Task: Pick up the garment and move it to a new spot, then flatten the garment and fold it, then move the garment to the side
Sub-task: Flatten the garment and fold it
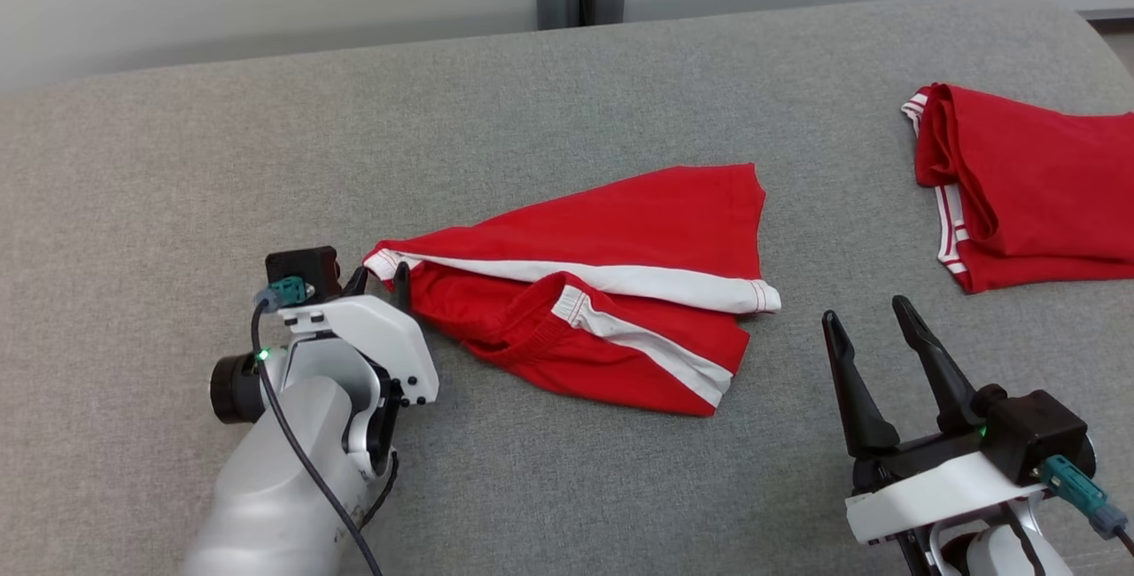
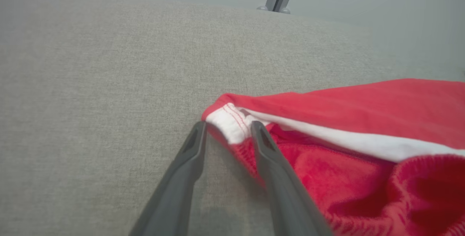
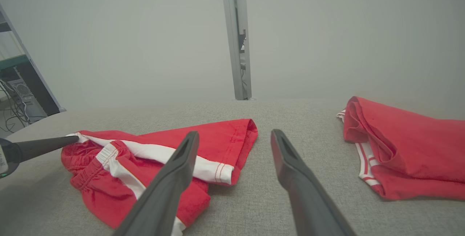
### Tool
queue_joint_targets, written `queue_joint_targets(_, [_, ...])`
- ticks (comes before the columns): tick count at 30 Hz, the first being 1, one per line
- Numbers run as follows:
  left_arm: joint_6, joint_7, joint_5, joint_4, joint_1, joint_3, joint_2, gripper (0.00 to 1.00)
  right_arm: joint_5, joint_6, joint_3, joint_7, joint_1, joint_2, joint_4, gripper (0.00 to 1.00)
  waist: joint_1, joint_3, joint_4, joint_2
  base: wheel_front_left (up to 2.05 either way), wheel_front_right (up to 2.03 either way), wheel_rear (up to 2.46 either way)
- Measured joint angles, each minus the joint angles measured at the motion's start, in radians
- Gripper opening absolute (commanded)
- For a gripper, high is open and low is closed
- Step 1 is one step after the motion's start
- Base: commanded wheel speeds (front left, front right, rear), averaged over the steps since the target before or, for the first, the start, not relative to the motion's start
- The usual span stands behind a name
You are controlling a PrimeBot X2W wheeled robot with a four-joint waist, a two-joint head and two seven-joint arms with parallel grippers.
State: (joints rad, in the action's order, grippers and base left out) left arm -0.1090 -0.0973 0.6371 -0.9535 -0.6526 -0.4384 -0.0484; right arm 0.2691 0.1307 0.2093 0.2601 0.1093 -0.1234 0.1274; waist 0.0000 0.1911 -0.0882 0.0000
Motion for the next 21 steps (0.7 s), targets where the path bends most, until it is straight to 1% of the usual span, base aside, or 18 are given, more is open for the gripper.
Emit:
queue_joint_targets(1, [-0.006,0.000,0.000,-0.010,-0.010,-0.005,0.000,0.70,0.000,0.000,0.000,0.000,0.003,-0.001,0.000,1.00,0.0000,0.005,-0.001,0.0000,0.00,0.00,0.00])
queue_joint_targets(2, [-0.006,-0.002,0.002,-0.018,-0.019,-0.010,0.000,0.69,0.000,0.000,-0.001,0.000,0.005,-0.002,-0.002,1.00,0.0000,0.010,-0.001,0.0000,0.00,0.00,0.00])
queue_joint_targets(3, [-0.006,-0.008,0.006,-0.026,-0.026,-0.014,0.000,0.56,0.000,0.000,-0.001,0.000,0.006,-0.003,-0.003,1.00,0.0000,0.014,-0.002,0.0000,0.00,0.00,0.00])
queue_joint_targets(4, [0.000,-0.012,0.011,-0.030,-0.033,-0.018,0.000,0.37,0.000,0.000,-0.002,0.000,0.007,-0.003,-0.004,1.00,0.0000,0.018,-0.003,0.0000,0.00,0.00,0.00])
queue_joint_targets(5, [0.008,-0.021,0.015,-0.032,-0.038,-0.022,0.000,0.00,0.000,0.000,-0.003,0.000,0.010,-0.004,-0.004,1.00,0.0001,0.022,-0.004,0.0000,0.00,0.00,0.00])
queue_joint_targets(8, [0.029,-0.041,0.026,-0.042,-0.056,-0.035,0.001,0.00,0.000,0.000,-0.006,0.000,0.017,-0.006,-0.005,1.00,0.0000,0.031,-0.004,0.0000,0.00,0.00,0.00])
queue_joint_targets(12, [0.038,-0.055,0.037,-0.053,-0.059,-0.048,0.001,0.00,0.002,0.000,0.003,0.000,0.026,-0.006,0.004,1.00,0.0001,0.032,0.001,0.0000,0.00,0.00,0.00])
queue_joint_targets(14, [0.048,-0.067,0.046,-0.055,-0.060,-0.055,0.001,0.00,0.037,0.000,0.024,0.000,0.034,-0.004,0.028,1.00,0.0000,0.031,0.007,0.0000,0.00,0.00,0.00])
queue_joint_targets(16, [0.057,-0.080,0.057,-0.056,-0.060,-0.061,0.001,0.00,0.090,0.000,0.047,0.000,0.047,0.000,0.075,1.00,0.0000,0.030,0.014,0.0000,0.00,0.00,0.00])
queue_joint_targets(21, [0.080,-0.100,0.077,-0.041,-0.058,-0.080,0.001,0.00,0.196,0.000,0.100,0.000,0.102,-0.020,0.239,1.00,0.0000,0.028,0.038,0.0000,0.00,0.00,0.00])
